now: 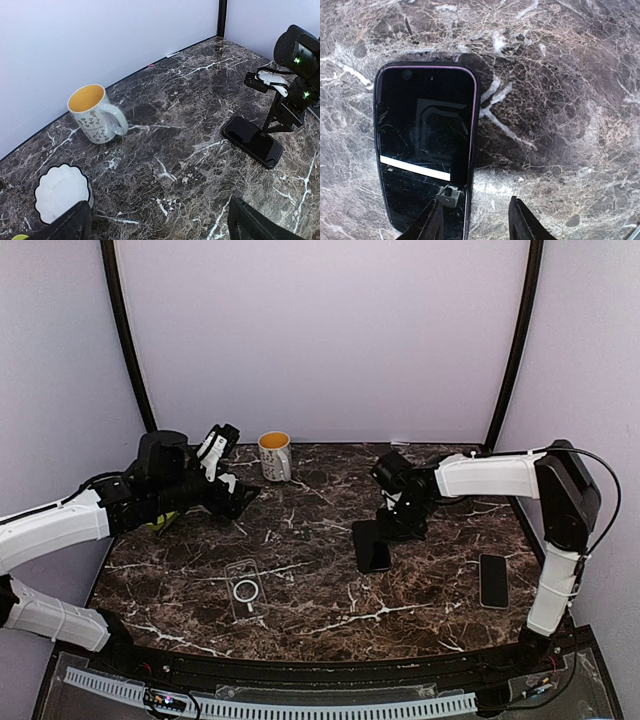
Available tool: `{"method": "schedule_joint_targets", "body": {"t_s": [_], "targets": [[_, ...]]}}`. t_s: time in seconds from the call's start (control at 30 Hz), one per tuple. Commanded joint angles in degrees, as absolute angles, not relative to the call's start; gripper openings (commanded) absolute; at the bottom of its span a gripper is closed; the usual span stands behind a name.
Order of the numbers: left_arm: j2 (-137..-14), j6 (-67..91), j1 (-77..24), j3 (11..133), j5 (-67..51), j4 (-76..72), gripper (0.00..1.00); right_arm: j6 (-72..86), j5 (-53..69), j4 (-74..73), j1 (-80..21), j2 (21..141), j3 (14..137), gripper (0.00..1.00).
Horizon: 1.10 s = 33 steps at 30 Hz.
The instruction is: Put the phone into the phone case
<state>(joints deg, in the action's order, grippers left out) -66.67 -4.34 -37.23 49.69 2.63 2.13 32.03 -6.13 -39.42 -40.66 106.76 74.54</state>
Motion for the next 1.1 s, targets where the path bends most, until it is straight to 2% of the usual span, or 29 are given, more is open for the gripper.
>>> {"method": "schedule_joint_targets", "body": {"t_s": [0.0,0.1,0.23,0.37,0.47,0.53,0.57,0.8,0.9,0.93,1.03,1.07], "targets": [[-65.1,-5.1,-36.9,48.6,2.6,1.6,0.97,31.4,-10.0,-37.6,-42.9,105.4,76.6,0.45],[-65.2,-5.2,-36.9,48.6,2.5,1.6,0.97,27.7,-10.9,-35.2,-45.6,107.4,80.1,0.44],[-65.5,-5.4,-36.9,48.6,2.9,1.8,0.97,28.8,-15.9,-40.9,-46.4,112.6,86.6,0.42],[-65.4,-5.8,-36.9,48.4,3.4,1.6,0.97,31.2,-21.6,-43.5,-46.4,112.5,86.4,0.45],[-65.6,-5.8,-36.9,48.4,3.3,1.7,0.97,32.7,-25.6,-44.4,-46.0,109.7,83.3,0.64],[-65.7,-5.8,-36.9,48.5,3.1,1.7,0.97,34.6,-29.1,-46.7,-45.4,107.9,80.7,0.89],[-65.7,-5.8,-36.9,48.5,3.1,1.8,0.97,35.5,-30.3,-47.7,-44.8,107.1,79.2,0.97],[-66.4,-7.5,-36.8,48.9,1.8,4.0,0.98,41.0,-31.5,-48.1,-38.4,98.8,63.6,0.99],[-71.9,-8.3,-36.6,53.7,1.6,13.9,0.96,41.3,-29.4,-44.9,-36.8,95.6,58.7,0.99],[-73.6,-7.0,-36.1,55.0,0.8,16.7,0.93,41.2,-28.7,-43.7,-36.5,94.9,57.9,0.99],[-81.4,-1.9,-33.8,58.6,-7.7,27.5,0.71,40.0,-28.2,-42.6,-36.4,95.0,57.5,0.99],[-83.5,0.3,-33.0,57.9,-10.7,29.0,0.68,39.2,-28.3,-42.6,-36.4,95.4,57.7,0.99]]}}
